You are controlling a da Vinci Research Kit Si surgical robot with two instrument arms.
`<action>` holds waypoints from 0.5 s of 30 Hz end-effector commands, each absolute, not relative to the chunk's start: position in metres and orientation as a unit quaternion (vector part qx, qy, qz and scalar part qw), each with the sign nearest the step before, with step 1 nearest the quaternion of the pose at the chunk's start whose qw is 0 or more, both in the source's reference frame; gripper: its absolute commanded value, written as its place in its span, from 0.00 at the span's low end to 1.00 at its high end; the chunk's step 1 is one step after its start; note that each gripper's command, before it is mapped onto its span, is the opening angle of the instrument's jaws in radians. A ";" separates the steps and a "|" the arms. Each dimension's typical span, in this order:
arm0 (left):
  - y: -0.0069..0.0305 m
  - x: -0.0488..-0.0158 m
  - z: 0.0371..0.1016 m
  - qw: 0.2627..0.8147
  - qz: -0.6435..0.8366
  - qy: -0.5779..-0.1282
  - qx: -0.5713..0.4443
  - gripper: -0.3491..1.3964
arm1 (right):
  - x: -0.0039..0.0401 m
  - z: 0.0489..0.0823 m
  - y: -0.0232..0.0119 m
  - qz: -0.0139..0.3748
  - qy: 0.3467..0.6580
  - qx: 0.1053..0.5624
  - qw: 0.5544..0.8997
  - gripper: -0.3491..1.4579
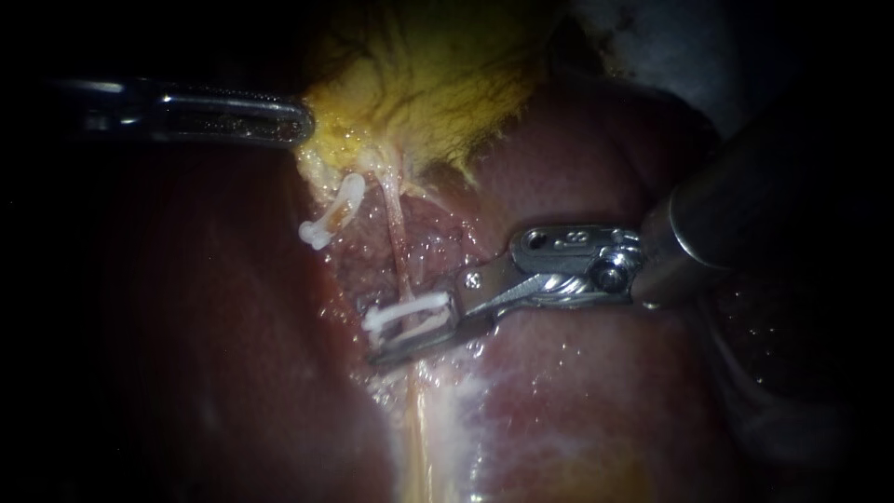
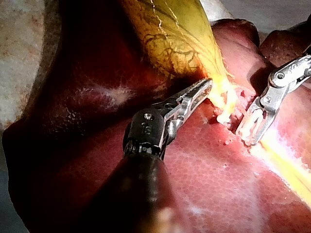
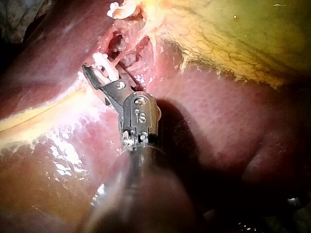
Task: Clipping third clip right tube
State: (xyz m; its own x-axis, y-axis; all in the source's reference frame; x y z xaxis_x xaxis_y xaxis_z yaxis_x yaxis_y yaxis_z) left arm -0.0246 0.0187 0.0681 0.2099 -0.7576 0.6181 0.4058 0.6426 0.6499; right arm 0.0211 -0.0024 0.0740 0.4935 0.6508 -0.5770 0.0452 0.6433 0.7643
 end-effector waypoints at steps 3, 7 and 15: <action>0.0187 -0.0246 0.0680 0.757 -0.384 -0.498 0.177 0.00 | 0.0210 0.0739 -0.0022 0.194 0.464 0.375 0.779 0.33; 0.0187 -0.0246 0.0680 0.757 -0.384 -0.498 0.177 0.00 | 0.0210 0.0739 -0.0018 0.195 0.469 0.377 0.775 0.44; 0.0187 -0.0245 0.0680 0.757 -0.384 -0.498 0.177 0.00 | 0.0207 0.0743 0.0000 0.204 0.509 0.384 0.743 0.51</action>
